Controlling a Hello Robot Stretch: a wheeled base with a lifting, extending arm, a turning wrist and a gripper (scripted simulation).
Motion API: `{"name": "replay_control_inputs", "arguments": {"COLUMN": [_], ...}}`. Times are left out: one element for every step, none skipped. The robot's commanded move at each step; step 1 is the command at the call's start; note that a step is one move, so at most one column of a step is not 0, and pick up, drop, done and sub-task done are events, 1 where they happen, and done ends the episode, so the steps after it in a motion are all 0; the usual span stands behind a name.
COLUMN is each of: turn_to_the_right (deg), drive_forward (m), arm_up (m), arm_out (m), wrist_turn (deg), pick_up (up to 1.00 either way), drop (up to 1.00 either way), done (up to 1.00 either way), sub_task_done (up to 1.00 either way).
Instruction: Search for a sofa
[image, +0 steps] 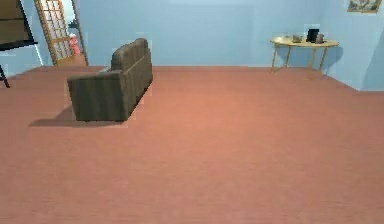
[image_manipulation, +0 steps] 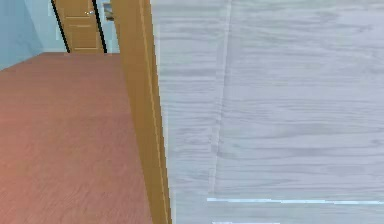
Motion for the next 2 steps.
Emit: {"name": "replay_control_inputs", "arguments": {"turn_to_the_right": [12.0,0.0], "drive_forward": [0.00,0.20], "arm_up": [0.00,0.00], "arm_out": [0.00,0.00], "wrist_turn": [0.0,0.0], "pick_up": [0.00,0.00], "drop": [0.00,0.00], "done": [0.00,0.00], "sub_task_done": [0.00,0.00]}}
